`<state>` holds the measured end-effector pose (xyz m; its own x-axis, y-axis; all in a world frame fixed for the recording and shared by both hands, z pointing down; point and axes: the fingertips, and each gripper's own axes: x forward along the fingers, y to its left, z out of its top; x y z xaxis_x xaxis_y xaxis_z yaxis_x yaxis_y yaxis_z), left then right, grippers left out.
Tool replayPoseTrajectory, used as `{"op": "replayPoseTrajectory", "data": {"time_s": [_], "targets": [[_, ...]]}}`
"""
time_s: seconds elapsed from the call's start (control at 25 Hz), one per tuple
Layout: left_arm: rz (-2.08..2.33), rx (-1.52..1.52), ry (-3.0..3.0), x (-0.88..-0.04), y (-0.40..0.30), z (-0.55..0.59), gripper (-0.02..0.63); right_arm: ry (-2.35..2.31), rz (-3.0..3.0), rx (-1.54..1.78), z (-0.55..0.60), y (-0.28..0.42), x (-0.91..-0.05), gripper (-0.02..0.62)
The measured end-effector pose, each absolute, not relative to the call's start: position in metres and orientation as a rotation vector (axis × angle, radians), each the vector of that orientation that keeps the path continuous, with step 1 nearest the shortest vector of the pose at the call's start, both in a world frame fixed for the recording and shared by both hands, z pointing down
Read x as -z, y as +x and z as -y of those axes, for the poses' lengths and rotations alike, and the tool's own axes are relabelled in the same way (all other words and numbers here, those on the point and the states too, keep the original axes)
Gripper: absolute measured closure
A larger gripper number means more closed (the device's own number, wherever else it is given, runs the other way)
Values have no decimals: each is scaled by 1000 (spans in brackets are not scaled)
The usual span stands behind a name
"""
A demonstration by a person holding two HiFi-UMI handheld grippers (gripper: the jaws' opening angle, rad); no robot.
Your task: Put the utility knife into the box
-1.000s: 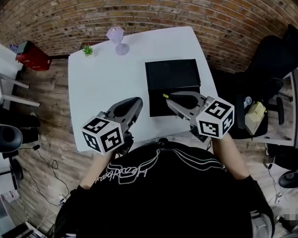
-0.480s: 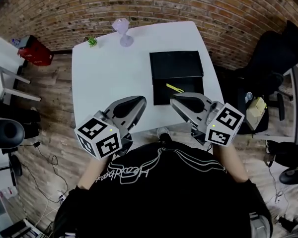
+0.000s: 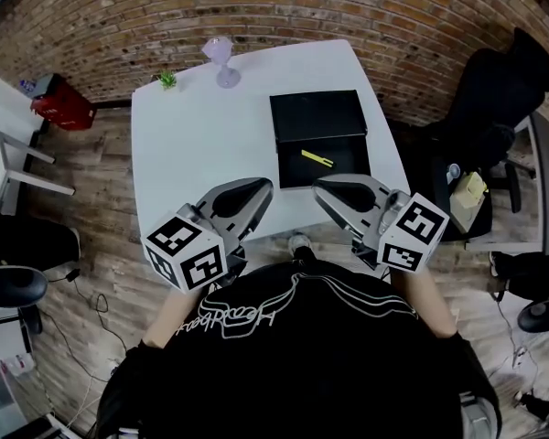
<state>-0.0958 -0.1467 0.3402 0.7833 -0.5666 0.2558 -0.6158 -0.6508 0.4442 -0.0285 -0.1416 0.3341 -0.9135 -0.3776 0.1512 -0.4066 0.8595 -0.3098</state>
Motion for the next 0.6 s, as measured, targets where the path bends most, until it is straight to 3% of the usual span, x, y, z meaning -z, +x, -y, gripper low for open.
{"op": "replayPoseTrajectory", "data": {"time_s": [0.6], "targets": [[903,-163,2419,-353,-95,156,574,598,2935,-557,154,-28,-346,594]]}}
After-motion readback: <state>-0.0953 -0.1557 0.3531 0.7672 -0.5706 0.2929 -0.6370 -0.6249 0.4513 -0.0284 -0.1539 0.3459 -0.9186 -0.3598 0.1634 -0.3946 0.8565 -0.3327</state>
